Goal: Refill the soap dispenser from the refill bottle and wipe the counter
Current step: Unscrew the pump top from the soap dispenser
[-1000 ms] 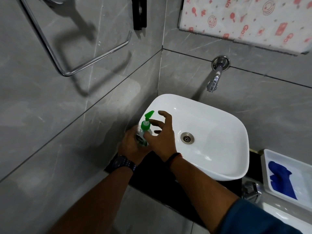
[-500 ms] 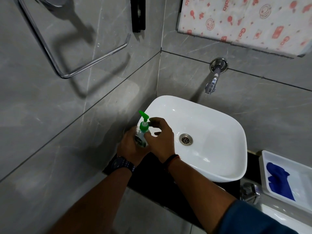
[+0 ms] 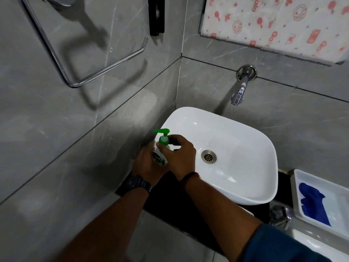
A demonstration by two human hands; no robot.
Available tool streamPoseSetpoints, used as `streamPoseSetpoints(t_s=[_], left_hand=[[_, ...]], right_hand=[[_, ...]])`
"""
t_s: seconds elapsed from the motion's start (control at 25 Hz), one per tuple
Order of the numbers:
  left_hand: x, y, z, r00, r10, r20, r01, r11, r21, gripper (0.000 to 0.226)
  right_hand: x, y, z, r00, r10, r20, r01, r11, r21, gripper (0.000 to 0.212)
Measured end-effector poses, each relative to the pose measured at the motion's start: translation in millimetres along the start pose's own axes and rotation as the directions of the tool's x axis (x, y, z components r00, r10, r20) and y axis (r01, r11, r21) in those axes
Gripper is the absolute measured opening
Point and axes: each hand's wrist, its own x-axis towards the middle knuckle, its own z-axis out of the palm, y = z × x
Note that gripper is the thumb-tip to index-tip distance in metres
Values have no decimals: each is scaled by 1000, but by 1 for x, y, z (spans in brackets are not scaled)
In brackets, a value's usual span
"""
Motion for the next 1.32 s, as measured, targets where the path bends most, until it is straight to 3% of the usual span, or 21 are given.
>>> streamPoseSetpoints(t_s=[0.08,0.2,0.36,0.52,0.6,0.76,0.92,1.12,1.24,1.32], left_hand=[[0,1,-2,1000,-7,29,7,1000,-25,52],[-1,-1,-6,997,5,79,-14,993,121,74],[0,2,-14,997,-59,48,56,997,60,71],[6,5,-21,987,-159,-35,158,987,-21,79],[10,4,-25,985,-165,-48,162,985,-61,73],[10,-7,-29,986,-160,-38,155,983,-101,66],[3,-35,-22,969,-246,34,249,962,-115,78],[-40,-60,-4,944,-329,27,329,928,-175,78],[-54,-70,9,916,-399,34,394,882,-261,85],[-64,-77,15,934,-357,26,355,915,-189,85]], right_hand=[[1,-4,-2,999,-38,-11,38,999,6,26],[7,-17,-5,987,-137,-80,143,988,64,29],[20,-49,-14,946,-267,-183,297,940,165,29],[38,-94,-27,921,-290,-260,365,875,319,34],[43,-108,-33,902,-327,-281,406,862,303,33],[30,-83,-34,915,-364,-177,376,926,42,30],[2,-11,-25,983,-185,-18,175,953,-246,27],[-28,67,-19,971,136,195,-16,854,-520,26],[-36,97,-13,928,205,310,29,791,-611,23],[-41,114,-8,908,235,346,53,755,-653,20]])
